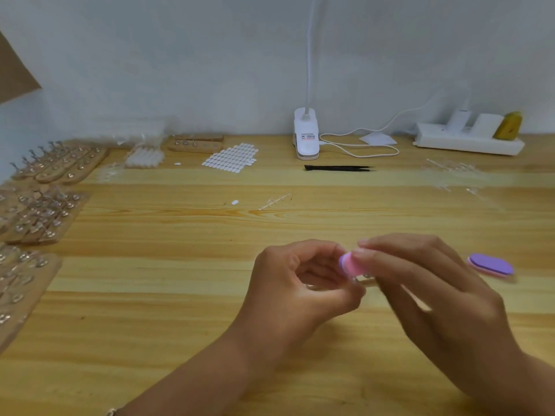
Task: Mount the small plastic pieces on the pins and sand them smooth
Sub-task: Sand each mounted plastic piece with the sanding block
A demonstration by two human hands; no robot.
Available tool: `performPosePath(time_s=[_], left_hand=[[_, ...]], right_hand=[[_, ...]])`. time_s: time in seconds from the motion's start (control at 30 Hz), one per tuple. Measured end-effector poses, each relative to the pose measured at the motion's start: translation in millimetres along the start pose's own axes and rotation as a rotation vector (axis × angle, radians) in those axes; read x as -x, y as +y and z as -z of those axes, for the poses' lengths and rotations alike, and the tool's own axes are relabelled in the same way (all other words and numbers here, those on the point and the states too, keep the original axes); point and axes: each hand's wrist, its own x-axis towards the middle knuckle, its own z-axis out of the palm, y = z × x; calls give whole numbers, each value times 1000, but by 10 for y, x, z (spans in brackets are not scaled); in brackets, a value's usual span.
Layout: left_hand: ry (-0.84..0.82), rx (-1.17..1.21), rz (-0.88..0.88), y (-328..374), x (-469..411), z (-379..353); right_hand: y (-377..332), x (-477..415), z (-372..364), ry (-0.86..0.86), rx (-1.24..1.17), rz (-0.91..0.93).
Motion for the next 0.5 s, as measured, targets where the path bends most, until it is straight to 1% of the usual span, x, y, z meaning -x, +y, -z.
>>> performPosePath(time_s=[0.1, 0.17, 0.23, 0.27, 0.3, 0.4, 0.43, 0.5], left_hand=[[-78, 137, 16, -8, -12, 2], [-98, 227, 42, -26, -34, 1], [-122, 303, 69, -42, -50, 0], [-144, 331, 75, -50, -54, -1], [-166, 353, 78, -60, -56, -4], [-216, 395, 93, -70, -53, -9], [-226, 413, 100, -68, -55, -6], [-237, 445, 106, -60, -60, 2]], right_hand=[[-1, -7, -23, 19, -18, -18], [66, -23, 20, 67, -29, -122], [62, -17, 42, 136, -129, -246], [33, -13, 40, 161, -183, -271], [-9, -12, 23, 172, -203, -257], [-68, -12, -18, 162, -69, -126], [-31, -15, -8, 158, -45, -142], [32, -30, 15, 162, -66, -237]])
